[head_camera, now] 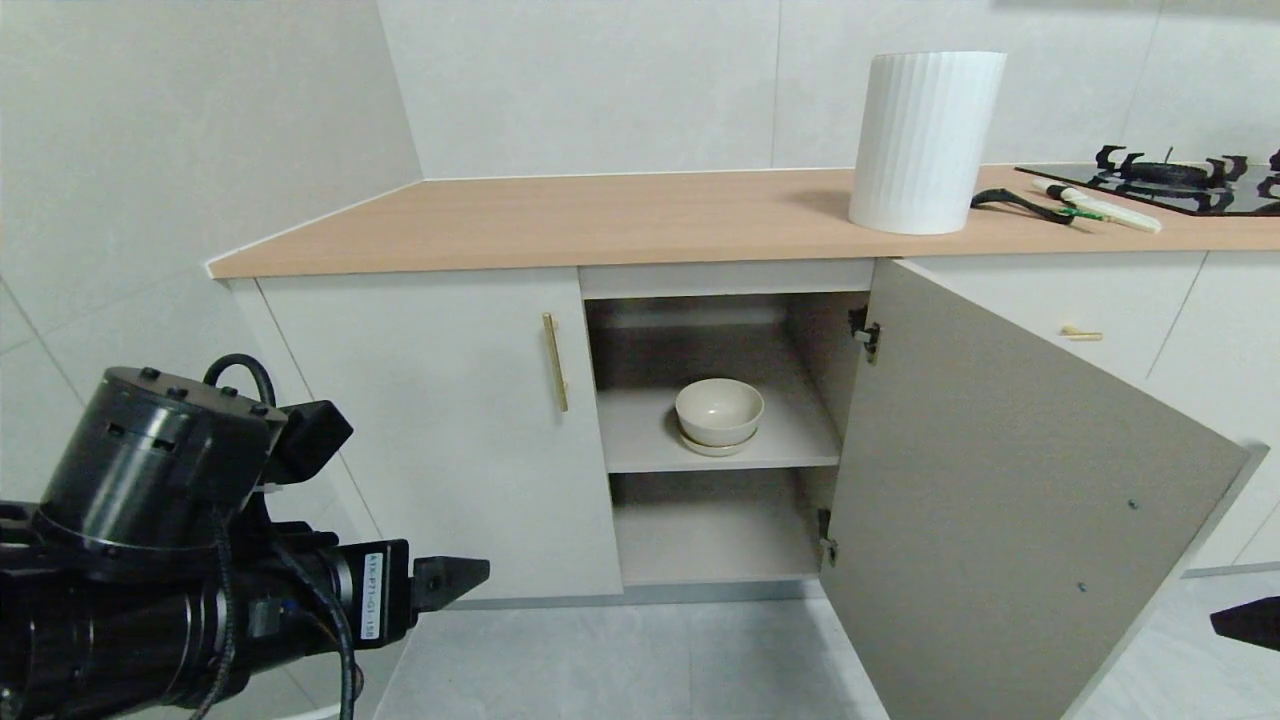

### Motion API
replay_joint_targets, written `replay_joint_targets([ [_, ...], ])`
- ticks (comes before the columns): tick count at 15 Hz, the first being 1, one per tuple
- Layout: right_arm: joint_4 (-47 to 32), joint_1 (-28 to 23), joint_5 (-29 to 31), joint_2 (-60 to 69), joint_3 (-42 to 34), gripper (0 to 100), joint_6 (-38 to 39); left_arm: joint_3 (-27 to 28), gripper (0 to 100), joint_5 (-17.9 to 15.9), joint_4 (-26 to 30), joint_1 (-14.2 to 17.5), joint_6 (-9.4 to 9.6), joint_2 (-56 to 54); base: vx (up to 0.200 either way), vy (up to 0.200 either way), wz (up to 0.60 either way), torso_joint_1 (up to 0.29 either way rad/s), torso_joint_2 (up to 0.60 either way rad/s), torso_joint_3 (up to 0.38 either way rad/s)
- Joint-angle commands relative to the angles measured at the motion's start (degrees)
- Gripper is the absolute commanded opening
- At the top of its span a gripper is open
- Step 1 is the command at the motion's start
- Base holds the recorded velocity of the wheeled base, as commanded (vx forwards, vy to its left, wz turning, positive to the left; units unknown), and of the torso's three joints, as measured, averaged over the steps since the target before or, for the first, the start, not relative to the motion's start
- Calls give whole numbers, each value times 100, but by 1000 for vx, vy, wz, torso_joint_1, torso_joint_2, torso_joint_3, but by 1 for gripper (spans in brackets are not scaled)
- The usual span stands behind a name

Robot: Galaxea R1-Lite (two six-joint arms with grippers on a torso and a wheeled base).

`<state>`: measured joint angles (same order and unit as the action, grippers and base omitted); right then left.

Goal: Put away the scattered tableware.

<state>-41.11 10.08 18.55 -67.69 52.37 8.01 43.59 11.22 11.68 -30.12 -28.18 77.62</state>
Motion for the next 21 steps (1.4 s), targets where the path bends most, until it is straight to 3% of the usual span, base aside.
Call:
replay_joint_targets([
  [1,182,-657,-1,-7,-8,100,-318,0,100,3,1,-2,-3,17,0,0,0,0,0,0],
  [5,964,-1404,-36,-385,-104,100,-441,0,100,-5,1,-2,-3,17,0,0,0,0,0,0],
  [10,2116,-1676,-62,-1044,-350,100,-379,-9,100,-5,1,-2,-3,17,0,0,0,0,0,0],
  [14,2634,-1606,-71,-1237,-632,100,-379,-9,100,-5,1,-2,-3,17,0,0,0,0,0,0],
  [21,3284,-639,-98,-1475,-974,100,157,-9,100,3,1,-11,-3,8,0,0,0,0,0,0],
])
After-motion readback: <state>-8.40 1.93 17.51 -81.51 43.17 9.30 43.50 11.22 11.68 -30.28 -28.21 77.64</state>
